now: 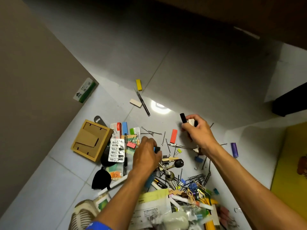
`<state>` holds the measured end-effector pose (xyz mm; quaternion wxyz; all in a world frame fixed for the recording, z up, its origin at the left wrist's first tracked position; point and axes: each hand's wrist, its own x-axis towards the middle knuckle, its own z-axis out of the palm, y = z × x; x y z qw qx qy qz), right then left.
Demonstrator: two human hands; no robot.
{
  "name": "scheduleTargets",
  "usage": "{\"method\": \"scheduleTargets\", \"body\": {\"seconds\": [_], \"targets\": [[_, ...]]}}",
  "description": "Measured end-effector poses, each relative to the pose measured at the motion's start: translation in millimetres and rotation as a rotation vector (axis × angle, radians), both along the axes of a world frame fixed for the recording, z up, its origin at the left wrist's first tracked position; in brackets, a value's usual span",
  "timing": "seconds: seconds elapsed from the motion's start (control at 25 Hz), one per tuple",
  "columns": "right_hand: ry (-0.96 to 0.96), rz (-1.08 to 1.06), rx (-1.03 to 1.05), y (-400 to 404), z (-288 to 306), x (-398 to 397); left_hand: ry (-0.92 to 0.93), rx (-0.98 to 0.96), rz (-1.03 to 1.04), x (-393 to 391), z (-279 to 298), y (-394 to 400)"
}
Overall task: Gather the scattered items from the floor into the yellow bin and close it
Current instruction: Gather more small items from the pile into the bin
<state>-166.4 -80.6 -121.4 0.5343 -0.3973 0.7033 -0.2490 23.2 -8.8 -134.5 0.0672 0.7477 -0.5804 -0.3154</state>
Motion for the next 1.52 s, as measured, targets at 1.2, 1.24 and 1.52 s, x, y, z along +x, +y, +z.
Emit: {"method": "scheduleTargets", "body": {"seconds": [1.2, 1.24, 1.52], "targets": [[-0.379, 0.062, 0.178, 7, 1, 47, 0.414, -0.023, 0.779, 87, 34, -71], [-0.447, 0.059, 0.220, 8, 4, 53, 0.252, -0.021, 0.622, 91, 30, -64], [-0.382, 0.252, 0.300, -1, 22, 80, -0.168, -0.062, 0.274, 75, 14, -43]]}}
